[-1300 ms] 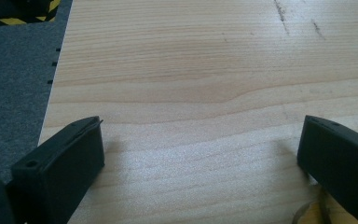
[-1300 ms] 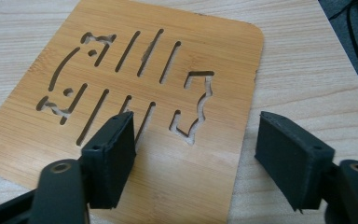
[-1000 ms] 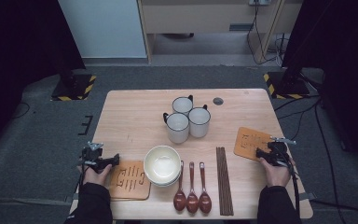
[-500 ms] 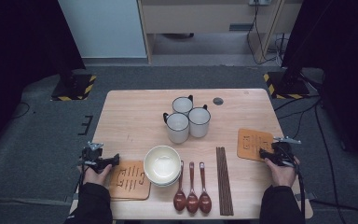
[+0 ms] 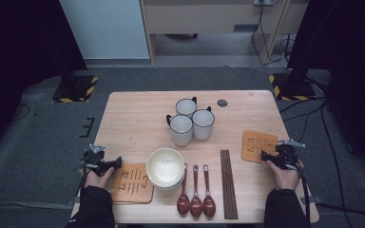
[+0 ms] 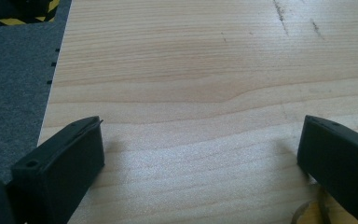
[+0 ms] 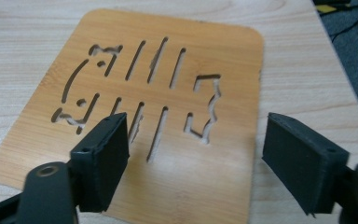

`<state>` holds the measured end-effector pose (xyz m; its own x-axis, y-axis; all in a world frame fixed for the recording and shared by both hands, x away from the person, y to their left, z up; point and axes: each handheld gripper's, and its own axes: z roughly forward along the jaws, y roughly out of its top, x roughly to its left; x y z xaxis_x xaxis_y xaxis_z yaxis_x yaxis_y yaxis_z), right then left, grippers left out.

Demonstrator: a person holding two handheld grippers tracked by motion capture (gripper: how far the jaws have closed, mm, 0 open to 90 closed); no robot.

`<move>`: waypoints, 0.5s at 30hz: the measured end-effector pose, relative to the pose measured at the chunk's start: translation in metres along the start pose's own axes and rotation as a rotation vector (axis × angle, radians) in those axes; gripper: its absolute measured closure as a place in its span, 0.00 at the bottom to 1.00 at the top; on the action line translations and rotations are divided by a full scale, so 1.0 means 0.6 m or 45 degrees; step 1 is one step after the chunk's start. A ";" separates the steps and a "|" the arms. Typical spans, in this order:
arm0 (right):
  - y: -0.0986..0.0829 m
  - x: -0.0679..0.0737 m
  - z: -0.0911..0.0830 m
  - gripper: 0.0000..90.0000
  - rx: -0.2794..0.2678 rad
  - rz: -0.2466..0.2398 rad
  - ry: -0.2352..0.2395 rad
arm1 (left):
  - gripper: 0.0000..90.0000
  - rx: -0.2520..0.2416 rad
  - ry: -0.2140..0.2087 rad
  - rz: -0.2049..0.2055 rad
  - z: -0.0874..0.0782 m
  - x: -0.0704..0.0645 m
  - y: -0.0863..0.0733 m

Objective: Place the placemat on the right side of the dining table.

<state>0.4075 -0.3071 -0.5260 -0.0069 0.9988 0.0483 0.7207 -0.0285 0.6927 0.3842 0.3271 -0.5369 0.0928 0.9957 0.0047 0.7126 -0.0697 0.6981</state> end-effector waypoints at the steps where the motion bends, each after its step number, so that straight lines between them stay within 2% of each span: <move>1: 0.000 0.002 0.000 0.24 0.007 0.004 -0.002 | 0.00 0.000 0.000 0.000 0.000 0.000 0.000; 3: -0.001 0.007 0.003 0.23 0.016 -0.014 -0.014 | 0.00 0.000 0.000 0.000 0.000 0.000 0.000; 7: -0.001 0.011 0.004 0.23 0.023 0.010 -0.021 | 0.00 0.000 0.000 0.000 0.000 0.000 0.000; 15: -0.001 0.009 0.004 0.26 0.036 0.006 -0.029 | 0.00 0.000 0.000 0.000 0.000 0.000 0.000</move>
<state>0.4088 -0.3016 -0.5282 0.0119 0.9993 0.0350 0.7399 -0.0324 0.6720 0.3842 0.3270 -0.5369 0.0926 0.9957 0.0046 0.7124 -0.0695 0.6984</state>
